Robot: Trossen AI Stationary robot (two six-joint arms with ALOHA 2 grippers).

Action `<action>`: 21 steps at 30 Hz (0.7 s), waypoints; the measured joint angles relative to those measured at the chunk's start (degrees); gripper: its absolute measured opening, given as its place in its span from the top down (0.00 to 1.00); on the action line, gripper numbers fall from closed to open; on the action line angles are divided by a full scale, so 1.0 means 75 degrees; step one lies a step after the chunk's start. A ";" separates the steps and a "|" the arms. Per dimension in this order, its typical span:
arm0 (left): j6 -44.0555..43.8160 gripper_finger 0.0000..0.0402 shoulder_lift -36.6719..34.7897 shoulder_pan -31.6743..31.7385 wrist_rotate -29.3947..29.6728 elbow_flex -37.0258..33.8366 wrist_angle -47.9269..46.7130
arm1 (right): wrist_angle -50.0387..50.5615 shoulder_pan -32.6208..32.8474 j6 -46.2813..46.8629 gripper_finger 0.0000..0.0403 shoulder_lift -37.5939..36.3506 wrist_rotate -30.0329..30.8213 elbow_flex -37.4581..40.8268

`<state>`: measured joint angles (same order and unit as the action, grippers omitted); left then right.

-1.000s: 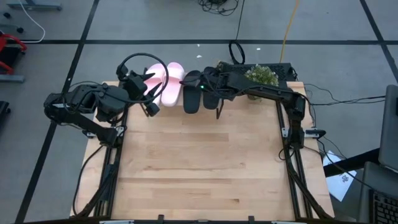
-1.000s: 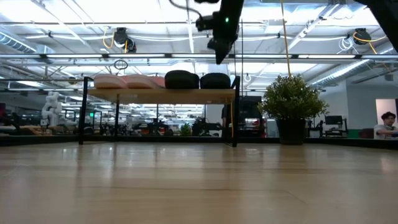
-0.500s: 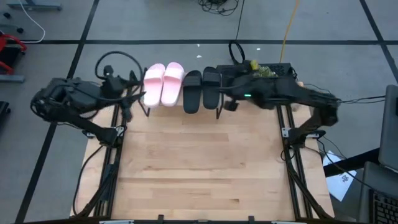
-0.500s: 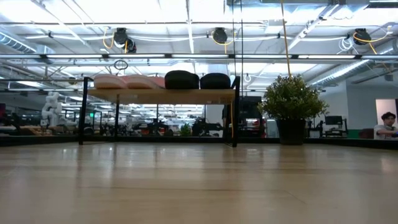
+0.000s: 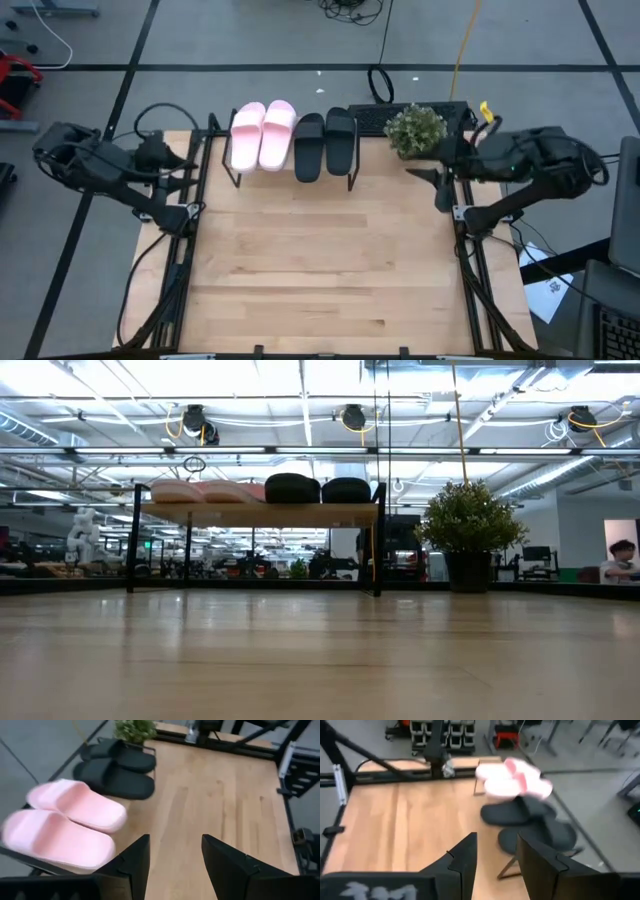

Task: Pick and place slides into the shelf
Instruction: Return to Home Position

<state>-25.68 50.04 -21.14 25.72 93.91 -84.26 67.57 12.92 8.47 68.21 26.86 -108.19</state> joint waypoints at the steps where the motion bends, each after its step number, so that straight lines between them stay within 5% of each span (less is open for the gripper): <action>1: -0.0057 0.56 -0.0171 -0.0101 -0.0007 -0.0302 0.0130 | -0.0001 0.0125 0.0216 0.68 -0.0166 0.0044 0.0293; 8: -0.0249 0.56 -0.1795 -0.0778 -0.0276 -0.2933 0.1979 | -0.0513 0.0763 0.1623 0.68 -0.1456 0.0654 0.2867; 21: -0.0140 0.56 -0.3018 -0.1783 -0.1030 -0.6930 0.5652 | -0.5733 0.1743 0.2030 0.68 -0.2470 0.0393 0.7500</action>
<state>-26.74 27.40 -34.51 18.00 41.94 -41.87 24.57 25.99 23.69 49.69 29.80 -51.94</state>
